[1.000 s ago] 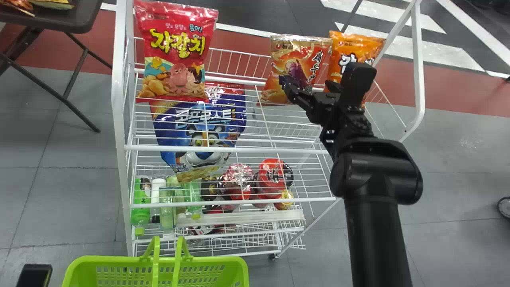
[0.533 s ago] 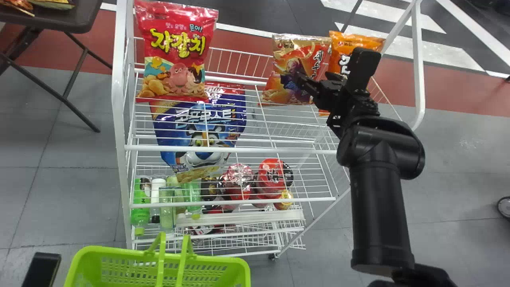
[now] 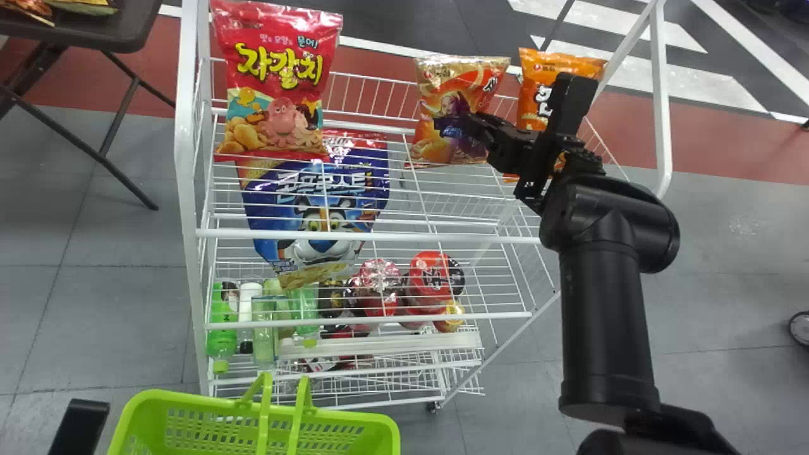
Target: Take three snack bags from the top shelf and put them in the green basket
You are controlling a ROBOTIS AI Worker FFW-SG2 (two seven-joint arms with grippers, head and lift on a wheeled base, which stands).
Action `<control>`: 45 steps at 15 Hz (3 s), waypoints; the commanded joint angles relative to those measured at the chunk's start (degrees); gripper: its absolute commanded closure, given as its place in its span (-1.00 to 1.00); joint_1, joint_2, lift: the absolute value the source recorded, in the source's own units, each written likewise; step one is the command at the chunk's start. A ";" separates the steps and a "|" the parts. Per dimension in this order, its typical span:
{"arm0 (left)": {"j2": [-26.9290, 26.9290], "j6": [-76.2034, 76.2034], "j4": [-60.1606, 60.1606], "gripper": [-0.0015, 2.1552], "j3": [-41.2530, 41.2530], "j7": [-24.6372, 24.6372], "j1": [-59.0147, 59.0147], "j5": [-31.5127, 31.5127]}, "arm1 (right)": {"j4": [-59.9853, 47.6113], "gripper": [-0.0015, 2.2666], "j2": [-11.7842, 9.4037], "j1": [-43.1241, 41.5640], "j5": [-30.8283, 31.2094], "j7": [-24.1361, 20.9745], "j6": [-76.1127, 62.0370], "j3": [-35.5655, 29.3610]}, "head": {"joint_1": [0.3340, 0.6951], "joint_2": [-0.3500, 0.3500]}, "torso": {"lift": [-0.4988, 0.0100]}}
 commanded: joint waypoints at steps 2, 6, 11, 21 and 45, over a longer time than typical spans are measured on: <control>0.01 0.00 -0.39 0.85 -0.35 0.02 0.06 0.06 | -15.13 0.91 1.07 9.36 -3.55 -0.84 5.03 -0.95 | 1.00 -1.00 | 0.79; 0.18 0.00 -0.66 0.85 -1.14 0.02 -0.29 0.15 | -39.83 0.91 1.95 24.13 -5.04 -4.45 15.40 -1.48 | 1.00 -1.00 | 0.79; 0.09 0.00 -1.89 0.85 -1.49 0.02 -0.65 0.15 | -65.85 0.91 7.62 42.06 -8.64 -4.54 29.99 -4.99 | 1.00 -1.00 | 0.79; -0.70 1.06 -7.51 0.85 -0.97 4.33 -0.12 0.67 | -71.91 0.91 7.62 57.88 -29.56 0.83 54.07 -6.66 | 1.00 -1.00 | 0.79; -0.70 1.06 -7.69 0.85 -3.69 6.88 -0.82 0.59 | -65.23 -0.96 3.70 56.21 -18.84 -5.59 59.81 7.05 | 1.00 -1.00 | 0.79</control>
